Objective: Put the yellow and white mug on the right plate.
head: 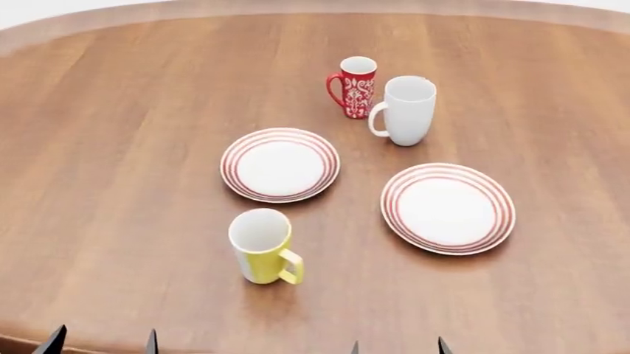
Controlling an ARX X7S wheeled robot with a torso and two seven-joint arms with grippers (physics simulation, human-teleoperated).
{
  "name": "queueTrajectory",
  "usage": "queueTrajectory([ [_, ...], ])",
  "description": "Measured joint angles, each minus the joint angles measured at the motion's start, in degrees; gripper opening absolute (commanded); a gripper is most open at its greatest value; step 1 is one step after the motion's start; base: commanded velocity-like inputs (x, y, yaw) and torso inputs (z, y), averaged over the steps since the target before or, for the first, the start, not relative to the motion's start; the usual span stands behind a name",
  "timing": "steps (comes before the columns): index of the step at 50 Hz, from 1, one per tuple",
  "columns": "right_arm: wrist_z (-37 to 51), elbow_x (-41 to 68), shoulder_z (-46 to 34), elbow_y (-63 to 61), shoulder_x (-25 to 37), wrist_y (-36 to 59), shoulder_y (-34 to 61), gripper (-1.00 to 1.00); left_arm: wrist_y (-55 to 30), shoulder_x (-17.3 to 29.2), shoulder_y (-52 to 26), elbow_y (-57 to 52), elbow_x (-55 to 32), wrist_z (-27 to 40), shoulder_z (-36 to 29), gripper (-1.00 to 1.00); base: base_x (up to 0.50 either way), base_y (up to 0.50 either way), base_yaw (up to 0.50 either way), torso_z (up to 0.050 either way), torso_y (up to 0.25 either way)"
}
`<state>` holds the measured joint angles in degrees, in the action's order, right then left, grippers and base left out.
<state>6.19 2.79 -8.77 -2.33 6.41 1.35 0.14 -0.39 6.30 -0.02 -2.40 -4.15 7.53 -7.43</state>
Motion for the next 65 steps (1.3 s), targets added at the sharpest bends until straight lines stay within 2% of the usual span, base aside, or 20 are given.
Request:
queueTrajectory([
  [18, 2.6, 0.0, -1.2, 0.4, 0.8, 1.3, 0.7, 1.0, 0.3, 1.2, -0.1, 0.3, -0.5, 1.4, -1.6, 1.0, 0.01, 0.0, 0.0, 0.0, 0.0],
  [57, 3.9, 2.0, -3.6, 0.8, 2.8, -0.1, 0.7, 1.0, 0.7, 2.9, -0.4, 0.6, -1.9, 3.6, -3.7, 1.0, 0.49, 0.03, 0.0, 0.0, 0.0],
  [65, 4.6, 2.3, -3.7, 0.9, 2.9, -0.2, 0.9, 1.0, 0.8, 3.2, -0.5, 0.7, -2.1, 3.9, -4.1, 1.0, 0.04, 0.0, 0.0, 0.0, 0.0],
])
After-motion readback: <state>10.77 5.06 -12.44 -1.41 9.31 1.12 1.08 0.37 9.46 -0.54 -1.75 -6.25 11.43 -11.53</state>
